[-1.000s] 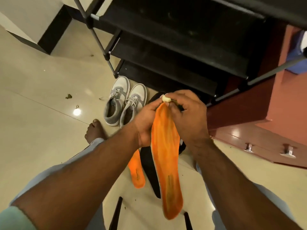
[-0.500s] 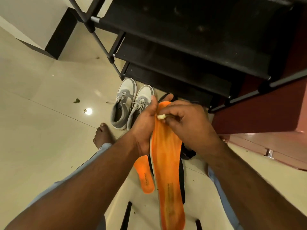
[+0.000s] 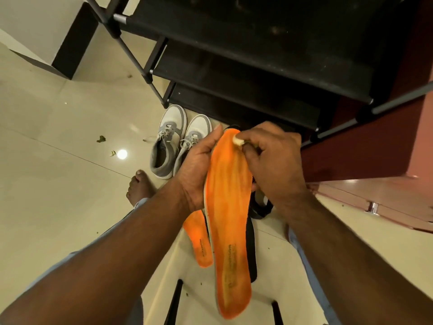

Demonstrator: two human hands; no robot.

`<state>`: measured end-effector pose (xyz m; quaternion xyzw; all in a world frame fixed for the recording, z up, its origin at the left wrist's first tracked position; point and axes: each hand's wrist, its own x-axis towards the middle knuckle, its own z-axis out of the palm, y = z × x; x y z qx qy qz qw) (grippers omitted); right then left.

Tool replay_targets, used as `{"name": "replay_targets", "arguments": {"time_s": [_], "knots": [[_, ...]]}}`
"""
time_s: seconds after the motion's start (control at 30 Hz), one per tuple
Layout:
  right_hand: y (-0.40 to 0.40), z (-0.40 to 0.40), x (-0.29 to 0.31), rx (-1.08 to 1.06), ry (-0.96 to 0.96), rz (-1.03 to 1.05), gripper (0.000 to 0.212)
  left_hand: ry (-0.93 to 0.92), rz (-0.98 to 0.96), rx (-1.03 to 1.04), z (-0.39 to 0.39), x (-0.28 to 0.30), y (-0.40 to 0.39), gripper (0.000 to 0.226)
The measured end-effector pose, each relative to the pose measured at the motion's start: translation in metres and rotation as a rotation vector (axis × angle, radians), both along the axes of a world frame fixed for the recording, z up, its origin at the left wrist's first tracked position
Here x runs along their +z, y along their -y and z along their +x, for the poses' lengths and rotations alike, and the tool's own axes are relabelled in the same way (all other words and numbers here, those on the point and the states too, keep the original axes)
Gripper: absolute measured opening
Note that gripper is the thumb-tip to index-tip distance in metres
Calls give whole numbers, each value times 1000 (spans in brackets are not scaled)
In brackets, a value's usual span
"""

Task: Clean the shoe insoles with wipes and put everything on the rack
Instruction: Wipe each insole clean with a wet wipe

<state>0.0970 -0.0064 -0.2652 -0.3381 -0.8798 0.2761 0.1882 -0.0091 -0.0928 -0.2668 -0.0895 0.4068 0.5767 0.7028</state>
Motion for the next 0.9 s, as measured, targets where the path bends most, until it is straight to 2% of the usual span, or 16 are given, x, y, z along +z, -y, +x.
{"name": "replay_targets", "arguments": {"time_s": [0.07, 0.23, 0.33, 0.53, 0.6, 0.7, 0.73, 0.83, 0.9], "knots": [[-2, 1, 1, -43, -2, 0, 18, -6, 18, -20, 1, 0, 0, 66], [10, -4, 2, 119, -83, 2, 18, -87, -39, -115, -1, -7, 4, 71], [4, -2, -4, 23, -36, 46, 17, -33, 2, -131, 3, -12, 5, 77], [-7, 4, -14, -104, -62, -146, 20, 46, 32, -139, 9, -17, 7, 83], [-1, 3, -13, -37, -85, -157, 22, 6, 5, -108, 6, -16, 7, 83], [11, 2, -9, 218, -88, -95, 22, -28, -54, -76, 4, -13, 4, 81], [8, 4, -10, 230, -75, -68, 22, -32, -57, -81, 4, -14, 4, 82], [-18, 15, -18, 19, -35, -40, 23, -9, -64, -136, 4, -19, 4, 84], [-21, 16, -19, 29, -49, -40, 21, 3, -80, -147, 4, -21, 4, 81]]}}
